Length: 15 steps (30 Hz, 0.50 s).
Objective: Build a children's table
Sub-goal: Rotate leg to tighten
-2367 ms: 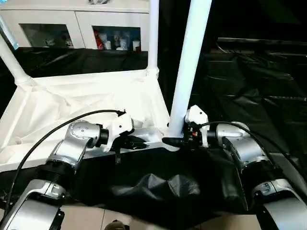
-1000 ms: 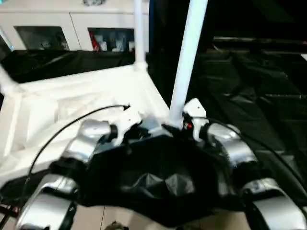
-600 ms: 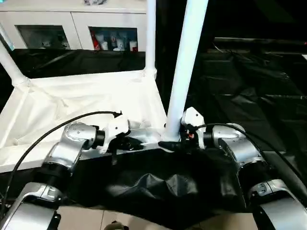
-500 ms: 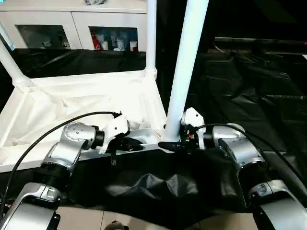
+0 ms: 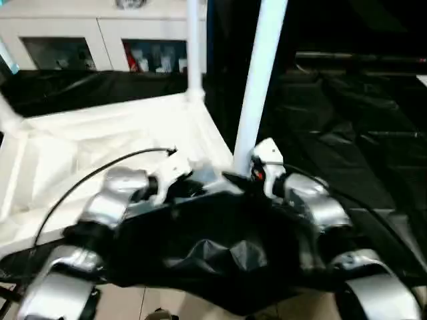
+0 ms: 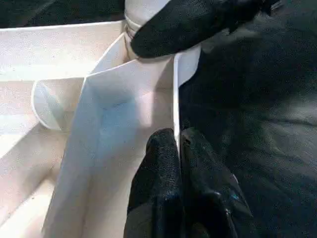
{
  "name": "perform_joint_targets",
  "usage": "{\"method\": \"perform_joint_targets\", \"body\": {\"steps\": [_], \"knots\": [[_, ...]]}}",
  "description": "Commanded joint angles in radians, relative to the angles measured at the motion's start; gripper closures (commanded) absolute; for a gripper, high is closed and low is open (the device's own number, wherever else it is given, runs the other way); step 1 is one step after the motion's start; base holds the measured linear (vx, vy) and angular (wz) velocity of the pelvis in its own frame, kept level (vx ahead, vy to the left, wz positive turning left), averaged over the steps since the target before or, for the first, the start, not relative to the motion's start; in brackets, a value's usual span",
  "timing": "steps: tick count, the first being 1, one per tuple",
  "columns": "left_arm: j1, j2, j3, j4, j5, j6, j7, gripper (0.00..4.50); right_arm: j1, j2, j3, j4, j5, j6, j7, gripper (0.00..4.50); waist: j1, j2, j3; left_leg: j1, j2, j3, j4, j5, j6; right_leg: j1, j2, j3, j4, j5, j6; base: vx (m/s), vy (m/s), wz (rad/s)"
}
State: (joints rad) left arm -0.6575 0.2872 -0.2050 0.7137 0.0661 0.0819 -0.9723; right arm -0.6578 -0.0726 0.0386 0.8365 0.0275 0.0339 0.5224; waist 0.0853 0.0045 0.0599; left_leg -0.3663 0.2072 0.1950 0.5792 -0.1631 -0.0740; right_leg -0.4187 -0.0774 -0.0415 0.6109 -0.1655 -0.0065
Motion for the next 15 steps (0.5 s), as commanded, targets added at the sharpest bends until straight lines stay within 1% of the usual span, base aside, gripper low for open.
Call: {"method": "perform_joint_targets", "body": {"steps": [1,2,3,4,5,6,7,9,11,13,15], "knots": [[-0.051,-0.069,0.024,0.018,-0.026,0.005,0.096,4.50,-0.012,0.071,0.012,0.038,0.003,0.032,-0.085,1.79,-0.003,-0.004,-0.072,0.013,0.013,-0.011,-0.067,-0.254,-0.013,0.046,-0.053,0.034,-0.078,-0.291,-0.187,0.000,0.000,0.00],[-0.079,-0.101,0.031,0.043,-0.026,0.009,0.140,4.50,-0.025,0.106,0.000,0.058,0.007,0.036,-0.140,1.79,-0.001,-0.003,-0.073,0.016,0.013,-0.009,-0.065,-0.251,-0.013,0.044,-0.052,0.035,-0.077,-0.271,-0.191,0.000,0.000,0.00],[-0.087,-0.111,0.033,0.050,-0.027,0.008,0.152,4.50,-0.029,0.116,-0.002,0.063,0.009,0.035,-0.147,1.79,0.000,-0.003,-0.073,0.013,0.012,-0.009,-0.065,-0.249,-0.010,0.045,-0.051,0.034,-0.077,-0.256,-0.195,0.000,0.000,0.00],[-0.087,-0.111,0.033,0.050,-0.027,0.008,0.152,4.50,-0.029,0.116,-0.002,0.063,0.009,0.035,-0.147,1.24,0.002,-0.003,-0.074,0.014,0.012,-0.009,-0.065,-0.248,-0.008,0.047,-0.052,0.034,-0.076,-0.248,-0.195,0.000,0.000,0.00],[-0.096,-0.120,0.030,0.057,-0.023,-0.001,0.155,4.50,-0.035,0.128,-0.007,0.071,0.013,0.031,-0.150,1.10,0.002,-0.003,-0.074,0.014,0.013,-0.009,-0.065,-0.248,-0.006,0.047,-0.052,0.034,-0.075,-0.238,-0.197,0.000,0.000,0.00],[-0.103,-0.128,0.023,0.062,-0.019,-0.014,0.146,4.50,-0.040,0.141,-0.009,0.068,0.024,0.032,-0.121,1.10,0.002,-0.004,-0.075,0.009,0.012,-0.009,-0.064,-0.245,0.006,0.051,-0.052,0.033,-0.071,-0.208,-0.202,0.000,0.000,0.00],[-0.104,-0.128,0.022,0.062,-0.019,-0.016,0.144,4.50,-0.040,0.141,-0.006,0.067,0.022,0.029,-0.119,1.04,0.003,-0.004,-0.075,0.010,0.013,-0.008,-0.064,-0.242,0.013,0.051,-0.053,0.033,-0.072,-0.202,-0.204,0.000,0.000,0.00],[-0.099,-0.125,0.017,0.052,-0.023,-0.018,0.120,4.50,-0.035,0.129,0.020,0.053,0.003,0.012,-0.091,0.70,0.003,-0.005,-0.074,0.009,0.013,-0.008,-0.064,-0.246,0.015,0.052,-0.054,0.032,-0.073,-0.216,-0.204,0.000,0.000,0.00],[-0.092,-0.121,0.015,0.044,-0.024,-0.017,0.109,4.50,-0.032,0.124,0.023,0.045,0.002,0.009,-0.074,0.65,0.004,-0.005,-0.074,0.009,0.014,-0.009,-0.064,-0.251,0.015,0.052,-0.056,0.032,-0.075,-0.232,-0.200,0.000,0.000,0.00],[-0.074,-0.106,0.011,0.034,-0.026,-0.027,0.080,4.50,-0.026,0.102,0.042,0.028,-0.003,-0.005,-0.011,0.65,0.003,-0.005,-0.073,0.009,0.014,-0.009,-0.065,-0.255,0.016,0.052,-0.055,0.032,-0.075,-0.238,-0.199,0.000,0.000,0.00],[-0.058,-0.091,0.007,0.030,-0.030,-0.036,0.053,4.50,-0.021,0.075,0.065,0.012,-0.011,-0.021,0.051,0.65,0.003,-0.005,-0.074,0.007,0.015,-0.010,-0.064,-0.246,0.023,0.055,-0.055,0.031,-0.072,-0.213,-0.205,0.000,0.000,0.00]]}}
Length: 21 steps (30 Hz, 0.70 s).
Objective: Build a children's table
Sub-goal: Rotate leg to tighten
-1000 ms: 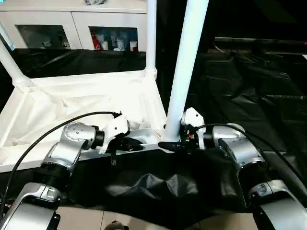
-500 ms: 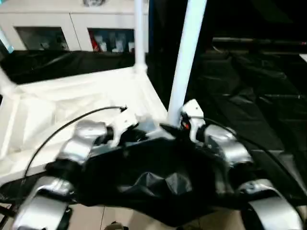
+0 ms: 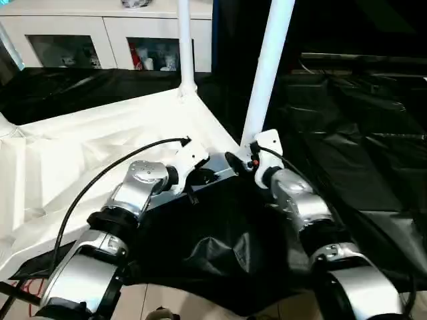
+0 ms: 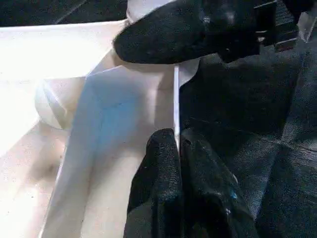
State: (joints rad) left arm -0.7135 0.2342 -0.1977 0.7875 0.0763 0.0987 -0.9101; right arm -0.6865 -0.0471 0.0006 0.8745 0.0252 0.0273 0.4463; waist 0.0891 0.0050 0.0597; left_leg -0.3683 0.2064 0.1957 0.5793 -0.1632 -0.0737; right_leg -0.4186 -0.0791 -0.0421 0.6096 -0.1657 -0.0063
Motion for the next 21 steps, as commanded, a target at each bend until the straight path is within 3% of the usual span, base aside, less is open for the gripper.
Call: {"method": "perform_joint_targets", "body": {"steps": [1,6,10,12,13,17,21], "knots": [[-0.002,-0.038,-0.001,-0.044,-0.040,-0.053,-0.009,4.50,0.007,0.050,0.103,-0.026,-0.009,-0.014,0.127,0.65,-0.001,-0.006,-0.073,0.009,0.016,-0.010,-0.064,-0.245,0.023,0.054,-0.053,0.032,-0.071,-0.211,-0.207,0.000,0.000,0.00],[0.049,0.012,-0.016,-0.088,-0.057,-0.089,-0.112,4.50,0.029,-0.036,0.146,-0.094,-0.004,-0.036,0.327,0.65,0.002,-0.009,-0.072,0.007,0.018,-0.009,-0.062,-0.241,0.039,0.058,-0.053,0.031,-0.071,-0.216,-0.210,0.000,0.000,0.00],[0.078,0.057,-0.034,-0.127,-0.069,-0.102,-0.213,4.50,0.035,-0.089,0.153,-0.118,0.013,-0.032,0.456,0.65,0.003,-0.010,-0.069,0.009,0.022,-0.008,-0.064,-0.266,0.036,0.053,-0.054,0.031,-0.075,-0.278,-0.205,0.000,0.000,0.00],[0.089,0.082,-0.038,-0.141,-0.071,-0.110,-0.252,4.50,0.041,-0.118,0.166,-0.132,0.018,-0.033,0.518,0.65,0.006,-0.008,-0.070,0.009,0.025,-0.009,-0.064,-0.262,0.036,0.051,-0.055,0.031,-0.071,-0.268,-0.210,0.000,0.000,0.00],[0.106,0.112,-0.034,-0.169,-0.092,-0.111,-0.314,4.50,0.052,-0.154,0.183,-0.153,0.023,-0.030,0.587,0.65,0.005,-0.013,-0.070,0.010,0.024,-0.007,-0.064,-0.261,0.035,0.050,-0.052,0.031,-0.071,-0.260,-0.211,0.000,0.000,0.00],[0.126,0.141,-0.027,-0.201,-0.113,-0.108,-0.376,4.50,0.061,-0.188,0.193,-0.173,0.028,-0.028,0.650,0.65,0.006,-0.012,-0.071,0.010,0.025,-0.007,-0.062,-0.244,0.041,0.051,-0.052,0.031,-0.065,-0.227,-0.223,0.000,0.000,0.00],[0.146,0.179,-0.028,-0.225,-0.129,-0.101,-0.443,4.50,0.065,-0.213,0.196,-0.187,0.036,-0.005,0.716,0.65,0.006,-0.012,-0.068,0.011,0.025,-0.007,-0.064,-0.257,0.036,0.048,-0.053,0.032,-0.069,-0.271,-0.218,0.000,0.000,0.00]]}}
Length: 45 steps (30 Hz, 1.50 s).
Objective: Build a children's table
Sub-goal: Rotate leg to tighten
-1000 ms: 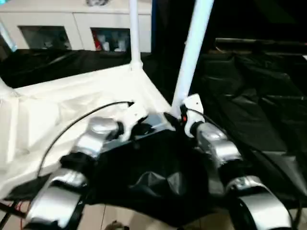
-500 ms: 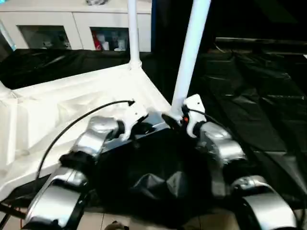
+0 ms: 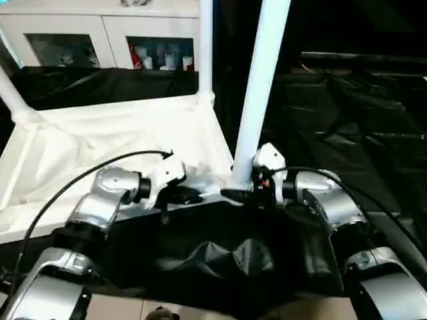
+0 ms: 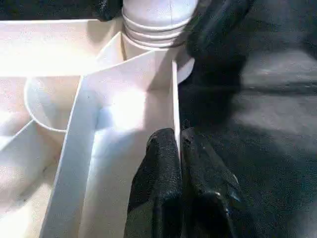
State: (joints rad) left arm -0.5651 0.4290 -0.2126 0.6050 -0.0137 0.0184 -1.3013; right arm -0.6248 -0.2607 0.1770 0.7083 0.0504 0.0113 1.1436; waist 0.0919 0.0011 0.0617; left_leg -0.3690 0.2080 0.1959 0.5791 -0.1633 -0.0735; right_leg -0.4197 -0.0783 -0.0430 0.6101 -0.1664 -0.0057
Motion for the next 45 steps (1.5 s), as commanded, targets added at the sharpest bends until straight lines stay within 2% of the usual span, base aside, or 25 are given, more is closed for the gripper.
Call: {"method": "perform_joint_targets", "body": {"steps": [1,3,5,8,10,13,15,16,17,19,21,22,24,26,29,30,31,33,36,41,42,45], "knots": [[-0.001,-0.013,-0.014,-0.044,-0.042,-0.019,-0.056,4.50,0.004,-0.001,0.019,-0.021,0.011,0.012,0.024,0.82,0.003,-0.008,-0.070,0.012,0.024,-0.007,-0.064,-0.256,0.032,0.048,-0.054,0.033,-0.070,-0.267,-0.219,0.000,0.000,0.00],[0.001,-0.010,-0.014,-0.048,-0.047,-0.017,-0.061,4.50,0.006,-0.001,0.018,-0.026,0.017,0.017,0.030,0.82,0.003,-0.008,-0.070,0.013,0.023,-0.007,-0.064,-0.261,0.031,0.048,-0.053,0.033,-0.070,-0.266,-0.220,0.000,0.000,0.00],[0.004,-0.006,-0.015,-0.053,-0.051,-0.013,-0.066,4.50,0.011,-0.001,0.021,-0.038,0.026,0.028,0.038,1.15,0.004,-0.007,-0.071,0.013,0.024,-0.008,-0.064,-0.257,0.030,0.050,-0.054,0.033,-0.069,-0.262,-0.219,0.000,0.000,0.00],[0.005,-0.009,-0.016,-0.057,-0.048,-0.009,-0.065,4.50,0.024,0.007,0.027,-0.045,0.027,0.030,0.037,1.32,0.005,-0.008,-0.072,0.011,0.023,-0.007,-0.063,-0.243,0.032,0.050,-0.054,0.033,-0.067,-0.242,-0.222,0.000,0.000,0.00],[0.000,-0.018,-0.017,-0.049,-0.037,-0.013,-0.036,4.50,0.034,0.021,0.023,-0.050,0.027,0.035,0.029,1.63,0.006,-0.008,-0.072,0.012,0.023,-0.007,-0.063,-0.247,0.031,0.050,-0.054,0.033,-0.068,-0.251,-0.221,0.000,0.000,0.00],[-0.021,-0.040,-0.011,-0.010,0.004,-0.014,0.059,4.50,0.035,0.042,0.008,-0.042,0.028,0.041,-0.014,1.73,0.006,-0.009,-0.069,0.014,0.023,-0.007,-0.065,-0.264,0.025,0.048,-0.054,0.034,-0.072,-0.281,-0.213,0.000,0.000,0.00],[-0.071,-0.099,0.014,0.062,0.030,0.030,0.215,4.50,0.018,0.086,-0.014,0.008,0.005,0.056,-0.153,1.77,0.006,-0.008,-0.067,0.018,0.020,-0.008,-0.066,-0.279,0.012,0.044,-0.055,0.035,-0.080,-0.332,-0.196,0.000,0.000,0.00],[-0.079,-0.109,0.019,0.071,0.032,0.037,0.238,4.50,0.014,0.094,-0.018,0.017,0.000,0.058,-0.178,1.79,0.005,-0.009,-0.067,0.023,0.017,-0.008,-0.065,-0.291,-0.002,0.040,-0.056,0.036,-0.082,-0.364,-0.189,0.000,0.000,0.00],[-0.090,-0.125,0.025,0.082,0.032,0.049,0.266,4.50,0.005,0.109,-0.026,0.037,-0.007,0.058,-0.229,1.80,0.007,-0.011,-0.068,0.022,0.018,-0.011,-0.066,-0.290,-0.005,0.044,-0.058,0.034,-0.082,-0.373,-0.185,0.000,0.000,0.00],[-0.108,-0.148,0.027,0.097,0.038,0.064,0.309,4.50,-0.012,0.136,-0.045,0.074,-0.012,0.067,-0.333,1.81,0.004,-0.012,-0.067,0.018,0.017,-0.013,-0.067,-0.291,-0.006,0.045,-0.060,0.034,-0.085,-0.393,-0.174,0.000,0.000,0.00],[-0.153,-0.204,0.045,0.141,0.042,0.090,0.416,4.50,-0.044,0.195,-0.096,0.146,-0.003,0.081,-0.523,1.81,-0.003,-0.011,-0.069,0.017,0.014,-0.012,-0.066,-0.276,-0.010,0.042,-0.057,0.035,-0.085,-0.377,-0.171,0.000,0.000,0.00],[-0.153,-0.204,0.046,0.141,0.042,0.090,0.418,4.50,-0.044,0.196,-0.097,0.146,-0.003,0.081,-0.525,1.82,-0.002,-0.009,-0.071,0.018,0.013,-0.013,-0.065,-0.272,-0.012,0.044,-0.058,0.034,-0.083,-0.370,-0.172,0.000,0.000,0.00],[-0.197,-0.259,0.059,0.178,0.044,0.096,0.501,4.50,-0.074,0.253,-0.132,0.206,-0.005,0.080,-0.687,1.82,-0.002,-0.005,-0.074,0.016,0.012,-0.011,-0.063,-0.248,-0.011,0.045,-0.057,0.035,-0.079,-0.315,-0.183,0.000,0.000,0.00],[-0.220,-0.289,0.065,0.200,0.047,0.085,0.535,4.50,-0.093,0.285,-0.144,0.235,-0.023,0.064,-0.750,1.82,-0.002,-0.004,-0.076,0.016,0.012,-0.011,-0.063,-0.238,-0.008,0.047,-0.054,0.033,-0.077,-0.274,-0.190,0.000,0.000,0.00],[-0.219,-0.302,0.055,0.194,0.043,0.072,0.521,4.50,-0.106,0.309,-0.157,0.235,0.000,0.044,-0.723,1.82,0.000,-0.006,-0.079,0.010,0.012,-0.010,-0.060,-0.223,0.013,0.054,-0.054,0.033,-0.070,-0.205,-0.203,0.000,0.000,0.00],[-0.212,-0.299,0.048,0.185,0.045,0.068,0.507,4.50,-0.107,0.310,-0.161,0.227,0.010,0.041,-0.706,1.26,0.001,-0.005,-0.079,0.009,0.012,-0.009,-0.059,-0.210,0.022,0.055,-0.053,0.033,-0.067,-0.172,-0.213,0.000,0.000,0.00],[-0.208,-0.296,0.044,0.180,0.047,0.065,0.501,4.50,-0.108,0.311,-0.165,0.222,0.016,0.043,-0.696,1.12,0.000,-0.006,-0.079,0.009,0.011,-0.008,-0.059,-0.206,0.027,0.056,-0.052,0.033,-0.066,-0.161,-0.216,0.000,0.000,0.00],[-0.204,-0.294,0.042,0.178,0.047,0.060,0.495,4.50,-0.109,0.309,-0.167,0.220,0.019,0.043,-0.686,1.07,0.000,-0.006,-0.076,0.010,0.012,-0.009,-0.060,-0.227,0.033,0.055,-0.055,0.032,-0.072,-0.200,-0.216,0.000,0.000,0.00],[-0.170,-0.267,0.032,0.152,0.040,0.028,0.427,4.50,-0.109,0.268,-0.131,0.206,-0.008,0.008,-0.616,0.73,-0.001,-0.007,-0.076,0.009,0.014,-0.010,-0.062,-0.239,0.028,0.056,-0.057,0.031,-0.074,-0.232,-0.208,0.000,0.000,0.00],[-0.124,-0.223,0.022,0.106,0.020,0.004,0.322,4.50,-0.073,0.188,-0.069,0.128,-0.008,-0.006,-0.381,0.73,-0.001,-0.010,-0.076,0.007,0.015,-0.008,-0.059,-0.221,0.043,0.059,-0.055,0.031,-0.068,-0.195,-0.217,0.000,0.000,0.00],[-0.117,-0.215,0.020,0.098,0.015,-0.001,0.303,4.50,-0.066,0.178,-0.062,0.116,-0.005,-0.004,-0.350,0.73,0.002,-0.012,-0.075,0.004,0.017,-0.006,-0.058,-0.216,0.055,0.061,-0.054,0.031,-0.068,-0.190,-0.218,0.000,0.000,0.00],[-0.089,-0.179,0.005,0.063,0.004,-0.013,0.228,4.50,-0.046,0.134,-0.035,0.073,0.004,-0.003,-0.243,0.73,0.005,-0.010,-0.074,0.008,0.020,-0.007,-0.059,-0.230,0.051,0.057,-0.055,0.030,-0.070,-0.228,-0.218,0.000,0.000,0.00]]}}
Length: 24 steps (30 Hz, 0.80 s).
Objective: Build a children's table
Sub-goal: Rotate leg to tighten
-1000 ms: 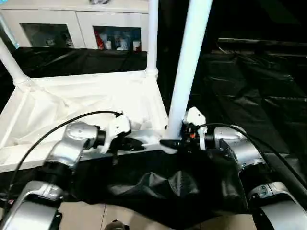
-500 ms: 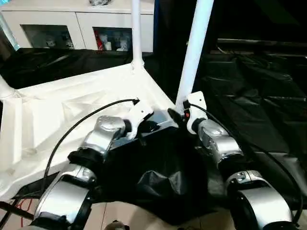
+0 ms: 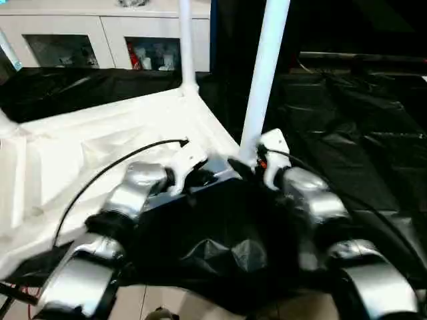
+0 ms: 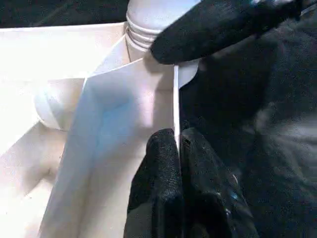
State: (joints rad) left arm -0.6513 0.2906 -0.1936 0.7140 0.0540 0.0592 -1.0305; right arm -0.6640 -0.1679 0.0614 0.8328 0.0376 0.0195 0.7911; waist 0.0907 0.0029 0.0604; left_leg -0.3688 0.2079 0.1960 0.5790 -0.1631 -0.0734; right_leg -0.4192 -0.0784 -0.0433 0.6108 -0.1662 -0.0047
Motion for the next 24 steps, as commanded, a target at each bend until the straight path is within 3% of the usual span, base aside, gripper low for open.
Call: {"method": "perform_joint_targets", "body": {"steps": [1,12,13,20,24], "knots": [[0.006,-0.029,-0.018,-0.057,-0.067,-0.056,-0.065,4.50,-0.001,0.026,0.086,-0.066,0.021,-0.008,0.146,0.73,0.006,-0.012,-0.072,0.009,0.021,-0.006,-0.058,-0.235,0.050,0.055,-0.055,0.031,-0.071,-0.235,-0.220,0.000,0.000,0.00],[0.094,0.093,-0.031,-0.196,-0.137,-0.027,-0.325,4.50,0.041,-0.081,0.127,-0.152,0.037,0.023,0.387,0.73,0.008,-0.012,-0.069,0.011,0.024,-0.007,-0.063,-0.252,0.041,0.048,-0.054,0.033,-0.070,-0.271,-0.218,0.000,0.000,0.00],[0.100,0.103,-0.033,-0.204,-0.141,-0.020,-0.343,4.50,0.044,-0.085,0.129,-0.159,0.042,0.029,0.398,0.99,0.008,-0.012,-0.069,0.012,0.025,-0.008,-0.064,-0.259,0.037,0.047,-0.055,0.033,-0.070,-0.283,-0.217,0.000,0.000,0.00],[0.114,0.116,-0.032,-0.233,-0.151,-0.007,-0.361,4.50,0.059,-0.084,0.135,-0.183,0.055,0.049,0.429,1.47,0.012,-0.014,-0.070,0.013,0.025,-0.008,-0.064,-0.251,0.031,0.047,-0.056,0.034,-0.069,-0.278,-0.212,0.000,0.000,0.00],[0.107,0.100,-0.026,-0.220,-0.126,-0.006,-0.298,4.50,0.067,-0.073,0.135,-0.187,0.055,0.053,0.421,1.76,0.012,-0.015,-0.070,0.012,0.024,-0.006,-0.062,-0.243,0.034,0.046,-0.055,0.034,-0.069,-0.272,-0.212,0.000,0.000,0.00]]}}
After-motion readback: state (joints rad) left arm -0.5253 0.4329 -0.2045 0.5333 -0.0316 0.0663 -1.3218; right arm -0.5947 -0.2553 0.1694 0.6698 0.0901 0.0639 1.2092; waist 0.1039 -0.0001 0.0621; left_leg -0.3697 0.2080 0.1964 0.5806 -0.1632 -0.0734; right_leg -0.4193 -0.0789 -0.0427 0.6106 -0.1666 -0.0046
